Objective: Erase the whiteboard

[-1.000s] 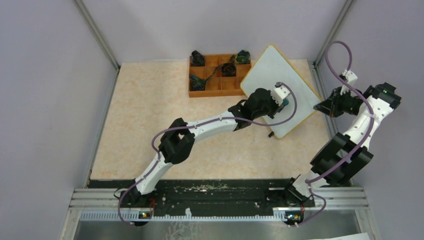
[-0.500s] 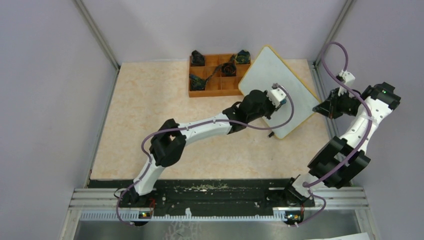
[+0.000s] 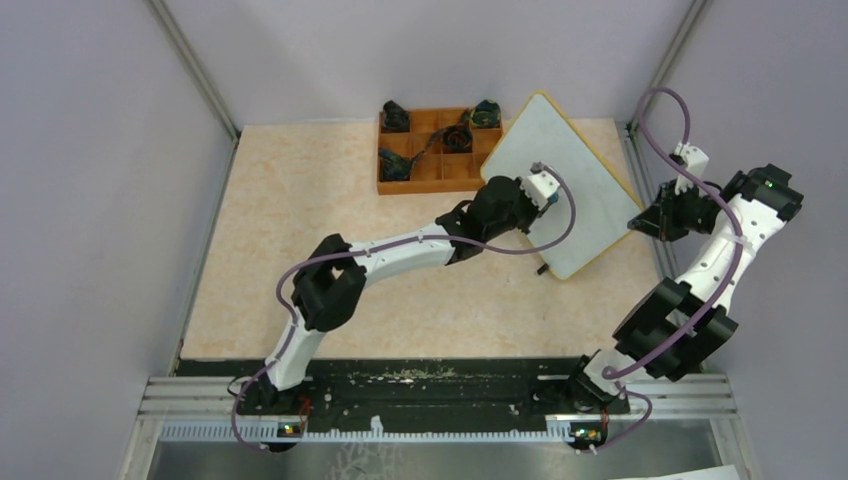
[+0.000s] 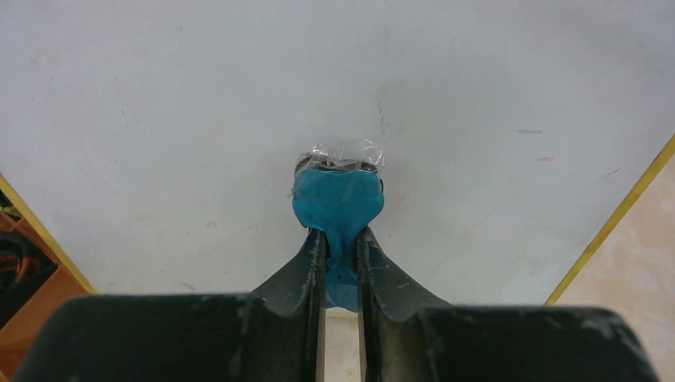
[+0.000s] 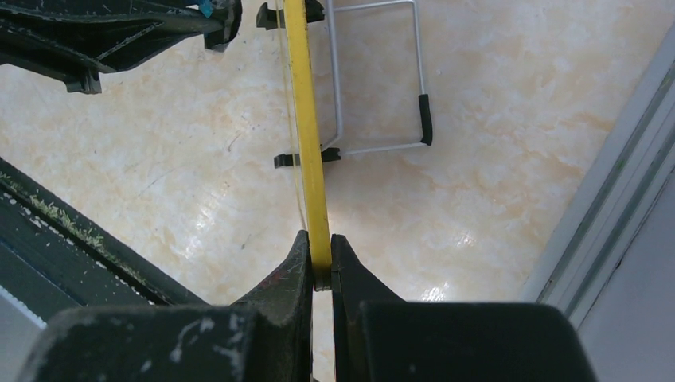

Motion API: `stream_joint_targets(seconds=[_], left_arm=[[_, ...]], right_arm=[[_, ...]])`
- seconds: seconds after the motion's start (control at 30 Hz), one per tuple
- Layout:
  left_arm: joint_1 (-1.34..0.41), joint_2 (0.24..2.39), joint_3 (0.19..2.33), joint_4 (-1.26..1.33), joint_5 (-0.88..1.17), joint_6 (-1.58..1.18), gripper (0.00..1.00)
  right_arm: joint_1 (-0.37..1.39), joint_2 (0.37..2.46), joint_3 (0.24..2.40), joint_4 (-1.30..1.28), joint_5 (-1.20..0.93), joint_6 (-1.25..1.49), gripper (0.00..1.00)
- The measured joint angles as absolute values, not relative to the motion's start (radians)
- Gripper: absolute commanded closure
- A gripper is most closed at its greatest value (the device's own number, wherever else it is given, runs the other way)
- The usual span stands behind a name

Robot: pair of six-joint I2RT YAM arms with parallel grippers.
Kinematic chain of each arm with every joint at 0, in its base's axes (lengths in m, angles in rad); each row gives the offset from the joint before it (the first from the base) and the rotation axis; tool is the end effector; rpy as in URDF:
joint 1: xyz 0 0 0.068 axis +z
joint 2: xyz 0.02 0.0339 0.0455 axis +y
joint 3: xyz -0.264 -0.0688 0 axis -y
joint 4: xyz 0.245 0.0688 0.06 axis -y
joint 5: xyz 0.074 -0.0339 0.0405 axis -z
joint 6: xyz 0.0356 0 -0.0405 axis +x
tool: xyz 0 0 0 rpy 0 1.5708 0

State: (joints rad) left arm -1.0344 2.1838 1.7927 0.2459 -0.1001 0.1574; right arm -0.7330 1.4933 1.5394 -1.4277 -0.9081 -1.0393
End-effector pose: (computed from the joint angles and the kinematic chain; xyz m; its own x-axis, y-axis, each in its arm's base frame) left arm 0.2737 -0.4533 0.2757 0.0531 0.2159 -0.9750 0.8064 0.5666 0.1694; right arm 0.2117 -0.1528 0.3537 -0.6298 -0.1466 -0.7628 -0.4764 0.8485 0.2303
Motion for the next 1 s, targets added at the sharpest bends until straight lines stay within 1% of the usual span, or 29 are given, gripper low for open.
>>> stream_joint_targets(seconds=[0.33, 0.73, 1.0], left_arm=[[-0.953, 2.073, 1.638, 0.247, -0.109, 0.155, 1.00], [-0.859, 1.948, 1.497, 0.271, -0.187, 0.126, 1.00], [-0.769, 1.860, 1.313, 0.244, -0.222, 0.046, 1.00]], right_arm=[[-0.733, 1.486, 1.542, -1.438, -0.884, -1.028, 1.00], [-0.731, 1.493, 1.555, -1.446, -0.869, -1.016, 1.00], [-0.730, 1.523, 1.581, -1.451, -0.857, -0.994, 1.00]])
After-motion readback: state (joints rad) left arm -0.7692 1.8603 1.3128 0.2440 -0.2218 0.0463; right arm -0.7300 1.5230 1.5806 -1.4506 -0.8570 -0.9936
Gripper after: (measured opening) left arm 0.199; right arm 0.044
